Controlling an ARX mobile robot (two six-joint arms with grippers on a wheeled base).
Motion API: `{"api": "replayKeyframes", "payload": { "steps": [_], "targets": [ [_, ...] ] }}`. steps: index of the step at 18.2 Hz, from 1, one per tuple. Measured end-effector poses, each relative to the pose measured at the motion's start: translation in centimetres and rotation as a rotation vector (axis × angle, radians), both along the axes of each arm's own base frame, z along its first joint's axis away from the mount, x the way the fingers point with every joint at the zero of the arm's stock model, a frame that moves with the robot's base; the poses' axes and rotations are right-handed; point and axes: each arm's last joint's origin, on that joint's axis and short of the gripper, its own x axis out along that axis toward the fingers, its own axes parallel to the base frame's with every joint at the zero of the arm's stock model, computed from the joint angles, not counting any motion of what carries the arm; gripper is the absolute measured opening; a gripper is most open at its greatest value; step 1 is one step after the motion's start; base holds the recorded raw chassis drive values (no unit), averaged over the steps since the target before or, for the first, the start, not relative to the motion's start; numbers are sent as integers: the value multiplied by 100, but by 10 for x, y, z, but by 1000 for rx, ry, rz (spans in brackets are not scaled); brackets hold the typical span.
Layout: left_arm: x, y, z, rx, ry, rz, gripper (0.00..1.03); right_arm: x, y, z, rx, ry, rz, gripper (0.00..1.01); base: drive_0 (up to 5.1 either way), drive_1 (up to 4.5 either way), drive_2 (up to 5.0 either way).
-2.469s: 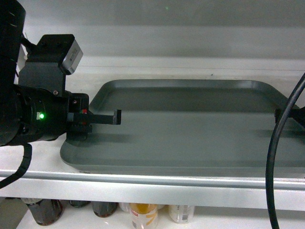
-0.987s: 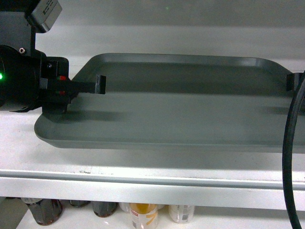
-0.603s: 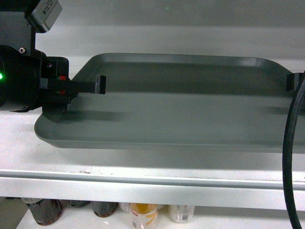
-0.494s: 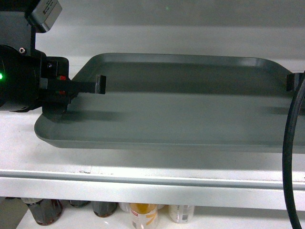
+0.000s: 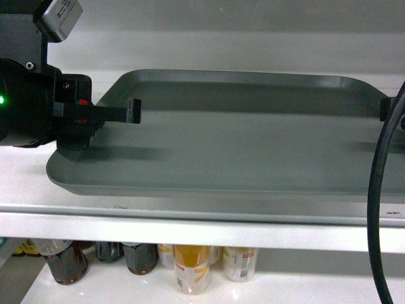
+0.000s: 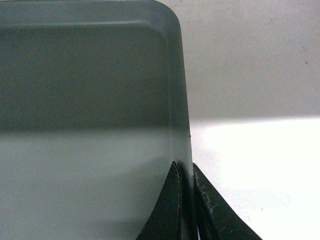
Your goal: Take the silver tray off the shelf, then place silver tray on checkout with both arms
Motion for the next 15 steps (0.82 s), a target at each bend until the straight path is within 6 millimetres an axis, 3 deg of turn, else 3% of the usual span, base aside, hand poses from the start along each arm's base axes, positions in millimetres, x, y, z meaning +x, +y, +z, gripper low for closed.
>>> {"api": "replayKeyframes", "payload": {
  "steps": [15],
  "targets": [
    [0,0,1,2,-1,-4,3,0,0,-1,0,2,-1,3,8,-392,409]
  ]
}}
